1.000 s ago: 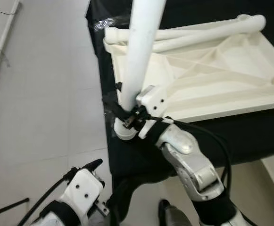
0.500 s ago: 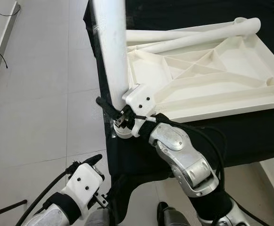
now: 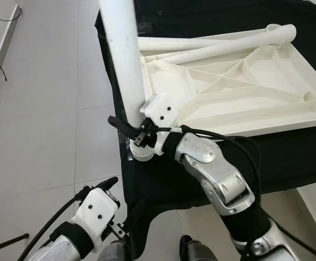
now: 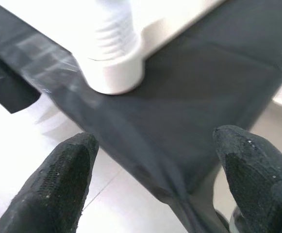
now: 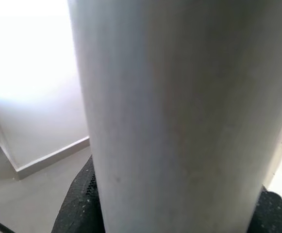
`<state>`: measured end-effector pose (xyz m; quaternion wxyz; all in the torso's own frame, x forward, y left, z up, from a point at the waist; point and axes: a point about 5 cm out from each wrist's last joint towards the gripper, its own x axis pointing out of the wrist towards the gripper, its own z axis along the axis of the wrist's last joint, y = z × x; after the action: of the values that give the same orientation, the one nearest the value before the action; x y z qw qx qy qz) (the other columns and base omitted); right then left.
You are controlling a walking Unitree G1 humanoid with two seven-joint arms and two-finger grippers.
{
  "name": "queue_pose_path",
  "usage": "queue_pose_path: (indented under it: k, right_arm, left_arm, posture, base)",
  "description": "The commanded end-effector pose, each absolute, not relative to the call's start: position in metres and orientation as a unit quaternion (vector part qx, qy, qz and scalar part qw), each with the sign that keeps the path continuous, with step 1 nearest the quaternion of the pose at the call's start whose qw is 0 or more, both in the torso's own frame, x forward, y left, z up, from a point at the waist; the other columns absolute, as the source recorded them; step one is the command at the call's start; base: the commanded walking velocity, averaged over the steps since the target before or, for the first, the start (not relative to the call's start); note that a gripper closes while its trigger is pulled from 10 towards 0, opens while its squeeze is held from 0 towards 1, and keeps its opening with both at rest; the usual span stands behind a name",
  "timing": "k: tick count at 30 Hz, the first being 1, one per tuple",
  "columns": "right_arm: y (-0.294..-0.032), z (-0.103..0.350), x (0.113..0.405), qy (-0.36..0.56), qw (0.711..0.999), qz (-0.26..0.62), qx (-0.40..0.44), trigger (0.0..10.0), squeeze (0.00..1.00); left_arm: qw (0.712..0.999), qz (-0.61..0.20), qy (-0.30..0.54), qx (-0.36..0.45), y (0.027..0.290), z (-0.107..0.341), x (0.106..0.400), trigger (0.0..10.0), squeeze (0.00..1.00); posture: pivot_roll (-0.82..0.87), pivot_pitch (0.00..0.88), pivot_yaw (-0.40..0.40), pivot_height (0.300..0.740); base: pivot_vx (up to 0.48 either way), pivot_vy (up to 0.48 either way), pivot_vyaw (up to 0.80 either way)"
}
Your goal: Building children table
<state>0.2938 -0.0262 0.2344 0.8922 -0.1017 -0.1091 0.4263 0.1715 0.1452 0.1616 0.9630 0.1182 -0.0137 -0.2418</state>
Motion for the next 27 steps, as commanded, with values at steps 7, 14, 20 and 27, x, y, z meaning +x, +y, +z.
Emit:
queue_pose_path:
  k: [7, 14, 20, 27]
  right_arm:
    - [-0.040, 0.174, 0.305, 0.037, 0.919, 0.380, -0.102, 10.0, 0.00]
    - [-0.037, 0.173, 0.304, 0.038, 0.922, 0.374, -0.094, 10.0, 0.00]
    - [-0.031, 0.174, 0.302, 0.032, 0.923, 0.374, -0.086, 10.0, 0.00]
    - [-0.027, 0.177, 0.301, 0.025, 0.925, 0.371, -0.079, 10.0, 0.00]
  left_arm:
    - [0.972, -0.163, -0.127, 0.115, 0.186, 0.228, 0.203, 10.0, 0.00]
    - [0.934, -0.239, -0.250, 0.092, 0.181, 0.310, 0.233, 10.0, 0.00]
    - [0.856, -0.416, -0.301, 0.052, 0.143, 0.372, 0.255, 10.0, 0.00]
    - [0.830, -0.487, -0.270, 0.040, 0.126, 0.395, 0.274, 10.0, 0.00]
  posture:
    - [0.05, 0.266, 0.014, 0.740]
    - [0.04, 0.251, 0.031, 0.740]
    - [0.04, 0.236, 0.056, 0.740]
    - [0.03, 0.237, 0.065, 0.740]
  base:
    - [0.000, 0.000, 0.00]
    - [0.000, 0.000, 0.00]
    - [0.000, 0.000, 0.00]
    - [0.000, 0.000, 0.00]
